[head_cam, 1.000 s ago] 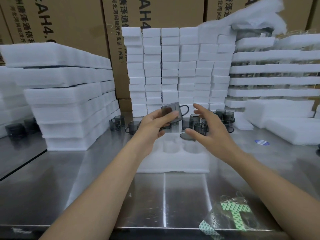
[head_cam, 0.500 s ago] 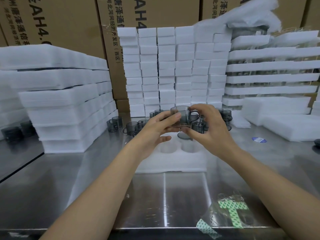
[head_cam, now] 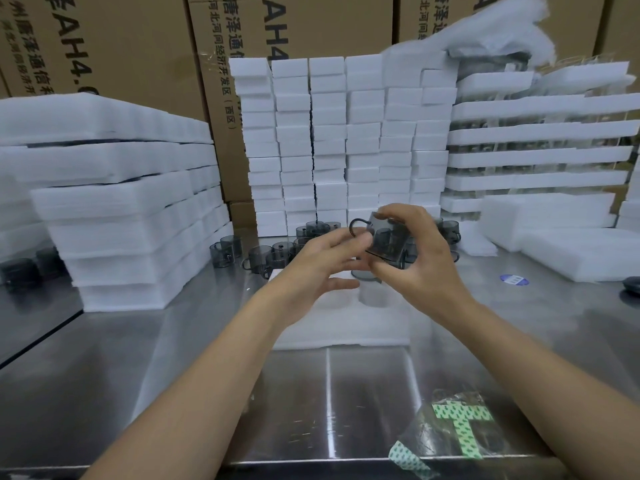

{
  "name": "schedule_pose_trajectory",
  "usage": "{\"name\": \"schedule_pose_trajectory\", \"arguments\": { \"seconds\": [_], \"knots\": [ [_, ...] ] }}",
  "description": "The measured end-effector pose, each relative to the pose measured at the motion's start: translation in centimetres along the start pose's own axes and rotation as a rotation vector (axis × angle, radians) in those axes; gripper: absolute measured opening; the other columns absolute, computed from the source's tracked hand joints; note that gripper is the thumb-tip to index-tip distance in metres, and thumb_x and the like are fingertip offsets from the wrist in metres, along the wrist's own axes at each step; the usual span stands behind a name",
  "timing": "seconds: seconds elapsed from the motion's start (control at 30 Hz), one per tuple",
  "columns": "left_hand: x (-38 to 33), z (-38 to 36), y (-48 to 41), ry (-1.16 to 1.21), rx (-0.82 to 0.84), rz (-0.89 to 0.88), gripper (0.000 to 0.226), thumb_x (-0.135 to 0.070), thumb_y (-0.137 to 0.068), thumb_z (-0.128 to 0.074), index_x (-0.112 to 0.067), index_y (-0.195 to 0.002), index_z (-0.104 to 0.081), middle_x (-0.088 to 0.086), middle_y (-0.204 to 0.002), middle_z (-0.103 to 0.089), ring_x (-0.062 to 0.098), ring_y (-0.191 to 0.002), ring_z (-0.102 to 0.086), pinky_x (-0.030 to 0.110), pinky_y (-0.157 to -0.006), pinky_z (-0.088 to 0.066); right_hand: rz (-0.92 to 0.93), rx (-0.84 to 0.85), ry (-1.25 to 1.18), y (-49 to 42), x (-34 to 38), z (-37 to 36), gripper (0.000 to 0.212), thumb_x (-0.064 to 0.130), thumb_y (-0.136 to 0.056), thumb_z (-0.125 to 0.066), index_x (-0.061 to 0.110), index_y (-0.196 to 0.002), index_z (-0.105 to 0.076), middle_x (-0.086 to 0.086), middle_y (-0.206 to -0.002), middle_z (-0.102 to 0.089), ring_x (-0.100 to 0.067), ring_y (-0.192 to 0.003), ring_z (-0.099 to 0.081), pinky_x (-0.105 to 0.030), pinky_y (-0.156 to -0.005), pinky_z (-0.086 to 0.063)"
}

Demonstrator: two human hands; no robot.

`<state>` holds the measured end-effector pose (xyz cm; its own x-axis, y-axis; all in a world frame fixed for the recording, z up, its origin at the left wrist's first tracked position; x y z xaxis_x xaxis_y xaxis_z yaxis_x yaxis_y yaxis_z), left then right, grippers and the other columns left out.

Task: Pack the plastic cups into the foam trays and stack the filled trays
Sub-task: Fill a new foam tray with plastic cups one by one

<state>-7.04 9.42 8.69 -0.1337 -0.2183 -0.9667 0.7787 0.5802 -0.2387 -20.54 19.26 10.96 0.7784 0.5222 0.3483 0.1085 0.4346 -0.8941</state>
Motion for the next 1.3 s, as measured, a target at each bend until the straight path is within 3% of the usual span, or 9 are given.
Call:
{"name": "schedule_pose_trajectory", "arguments": {
  "seconds": [0.17, 0.27, 0.43, 0.53, 0.67, 0.8, 1.0, 1.17, 1.3],
  "knots": [
    [0.0, -0.2, 0.1, 0.027, -0.034, -0.011, 0.04, -0.054, -0.093, -0.077, -0.031, -0.126, -0.073, 0.002, -0.126, -0.077, 0.015, -0.118, -0.074, 0.04, -0.098, -0.05, -0.086, 0.008, -0.074, 0.1, -0.6, -0.3, 0.065, 0.036, -0.083, -0.085, 0.039, -0.139, -0.052, 0.018, -0.125, -0.065, -0.014, -0.121, -0.064, -0.035, -0.099, -0.054],
    [-0.1, -0.1, 0.1, 0.109, -0.006, 0.022, 0.05, -0.059, -0.091, -0.072, -0.024, -0.126, -0.071, 0.005, -0.127, -0.077, 0.016, -0.121, -0.072, 0.039, -0.098, -0.047, -0.153, 0.01, -0.077, 0.0, -1.3, -0.2, 0.064, 0.047, -0.082, -0.087, 0.04, -0.137, -0.054, 0.015, -0.126, -0.067, -0.015, -0.121, -0.064, -0.036, -0.099, -0.053],
    [0.1, 0.1, 0.1, 0.213, 0.019, 0.065, 0.04, -0.051, -0.098, -0.06, -0.024, -0.125, -0.072, 0.011, -0.128, -0.076, 0.017, -0.12, -0.071, 0.04, -0.098, -0.046, -0.139, 0.038, -0.03, 0.0, -1.8, -0.4, 0.054, 0.038, -0.085, -0.088, 0.038, -0.132, -0.06, 0.018, -0.129, -0.062, -0.014, -0.123, -0.06, -0.033, -0.099, -0.051],
    [0.2, 0.7, -0.1, 0.212, -0.098, 0.056, 0.036, -0.044, -0.104, -0.058, -0.024, -0.132, -0.07, 0.005, -0.128, -0.077, 0.018, -0.118, -0.074, 0.04, -0.095, -0.052, -0.115, 0.005, 0.005, 0.0, -1.6, -0.2, 0.056, 0.027, -0.084, -0.089, 0.029, -0.133, -0.062, 0.013, -0.128, -0.06, -0.015, -0.122, -0.059, -0.039, -0.1, -0.052],
    [0.1, 1.5, -0.1, 0.129, -0.185, 0.038, 0.036, -0.044, -0.107, -0.056, -0.027, -0.134, -0.073, 0.0, -0.133, -0.075, 0.017, -0.116, -0.075, 0.037, -0.091, -0.053, -0.067, 0.039, 0.069, -0.1, -1.1, -0.3, 0.058, 0.023, -0.086, -0.087, 0.029, -0.138, -0.063, 0.01, -0.133, -0.057, -0.017, -0.131, -0.051, -0.04, -0.108, -0.047],
    [-0.3, 0.9, 0.1, 0.015, -0.139, -0.007, 0.041, -0.053, -0.102, -0.065, -0.026, -0.132, -0.071, -0.006, -0.127, -0.077, 0.014, -0.116, -0.074, 0.038, -0.095, -0.054, -0.043, 0.073, 0.105, 0.1, -0.7, -0.8, 0.061, 0.019, -0.083, -0.089, 0.029, -0.138, -0.064, 0.01, -0.133, -0.057, -0.018, -0.132, -0.05, -0.03, -0.114, -0.038],
    [0.0, 0.8, -0.1, -0.13, -0.176, -0.057, 0.05, -0.034, -0.094, -0.082, -0.035, -0.139, -0.059, -0.005, -0.123, -0.078, 0.014, -0.116, -0.073, 0.041, -0.098, -0.059, -0.055, 0.155, 0.086, 0.2, -0.6, -1.3, 0.059, 0.023, -0.086, -0.087, 0.033, -0.14, -0.063, 0.013, -0.136, -0.056, -0.012, -0.132, -0.049, -0.019, -0.112, -0.036],
    [0.2, 1.7, -0.3, 0.033, -0.198, -0.018, 0.045, -0.029, -0.094, -0.079, -0.023, -0.136, -0.064, 0.003, -0.121, -0.079, 0.019, -0.108, -0.078, 0.036, -0.087, -0.057, -0.189, 0.202, 0.009, 0.5, -1.9, -1.0, 0.057, 0.029, -0.093, -0.073, 0.044, -0.144, -0.053, 0.019, -0.133, -0.058, -0.007, -0.129, -0.051, -0.02, -0.105, -0.037],
    [0.4, 2.9, -0.7, 0.149, -0.237, -0.015, 0.036, -0.022, -0.099, -0.07, -0.013, -0.133, -0.068, 0.012, -0.126, -0.077, 0.028, -0.106, -0.078, 0.034, -0.084, -0.058, -0.284, 0.191, -0.002, 0.5, -2.9, -0.8, 0.055, 0.018, -0.095, -0.067, 0.044, -0.141, -0.054, 0.015, -0.125, -0.063, -0.002, -0.126, -0.054, -0.019, -0.1, -0.038]
  ]
}}
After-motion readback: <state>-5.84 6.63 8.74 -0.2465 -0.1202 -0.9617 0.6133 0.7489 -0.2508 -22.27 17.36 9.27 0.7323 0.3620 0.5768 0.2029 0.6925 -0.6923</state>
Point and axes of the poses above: each hand's wrist, its own y-axis away from the middle knuckle, its own z-axis out of the back of the hand, x = y × z, the point moved 7 cm from there along -y, towards the middle knuckle
